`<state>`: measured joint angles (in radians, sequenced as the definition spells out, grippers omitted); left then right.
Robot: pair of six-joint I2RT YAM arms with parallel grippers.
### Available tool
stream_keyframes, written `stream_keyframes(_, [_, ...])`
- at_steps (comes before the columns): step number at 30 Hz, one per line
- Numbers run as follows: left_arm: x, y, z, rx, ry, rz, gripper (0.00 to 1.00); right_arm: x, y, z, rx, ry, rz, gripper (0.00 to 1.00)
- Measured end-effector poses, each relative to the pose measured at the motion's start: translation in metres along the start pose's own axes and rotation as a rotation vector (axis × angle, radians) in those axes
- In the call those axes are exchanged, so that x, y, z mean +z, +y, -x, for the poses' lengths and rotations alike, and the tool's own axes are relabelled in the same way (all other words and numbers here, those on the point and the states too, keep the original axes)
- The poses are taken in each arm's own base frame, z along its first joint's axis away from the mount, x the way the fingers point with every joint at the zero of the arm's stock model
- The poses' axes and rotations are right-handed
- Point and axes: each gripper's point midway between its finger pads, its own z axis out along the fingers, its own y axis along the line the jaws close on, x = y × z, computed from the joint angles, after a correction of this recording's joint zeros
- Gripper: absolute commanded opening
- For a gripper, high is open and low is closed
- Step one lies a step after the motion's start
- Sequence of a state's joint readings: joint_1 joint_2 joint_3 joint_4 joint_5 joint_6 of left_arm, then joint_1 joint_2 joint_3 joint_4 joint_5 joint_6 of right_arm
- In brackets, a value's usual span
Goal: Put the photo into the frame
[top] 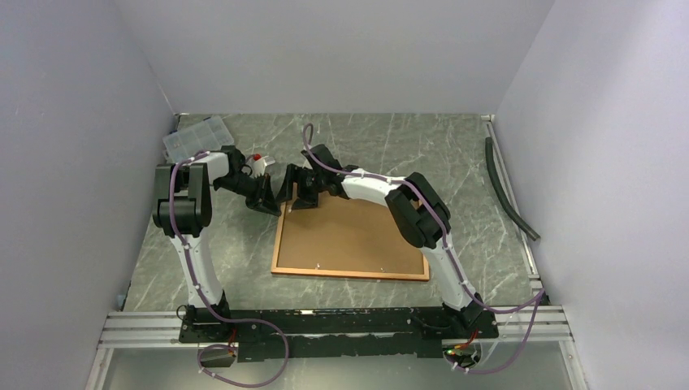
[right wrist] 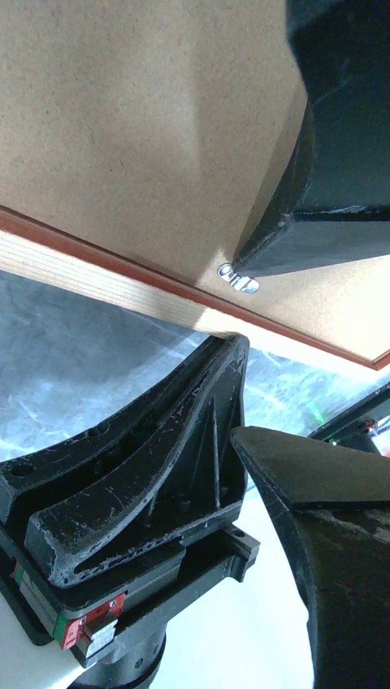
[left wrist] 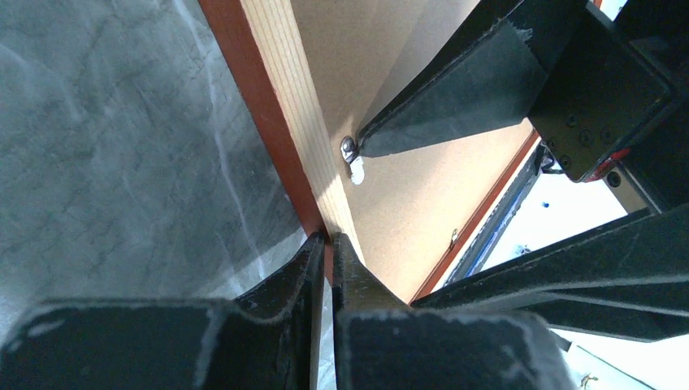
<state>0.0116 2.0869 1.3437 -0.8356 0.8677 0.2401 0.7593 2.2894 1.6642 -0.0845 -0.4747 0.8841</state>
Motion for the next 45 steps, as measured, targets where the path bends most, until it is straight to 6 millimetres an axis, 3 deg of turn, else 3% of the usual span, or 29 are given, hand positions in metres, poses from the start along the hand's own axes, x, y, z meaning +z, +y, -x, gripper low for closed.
stream_keyframes(11, [0.0,0.0,0.0,0.004,-0.003,0.001,0.11,0.004,0.007,-0.009,0.029,0.012,0.01,0.72])
stream_keyframes(45, [0.0,0.0,0.0,0.011,-0.009,0.002,0.1,0.009,0.01,-0.011,0.093,-0.007,0.028,0.71])
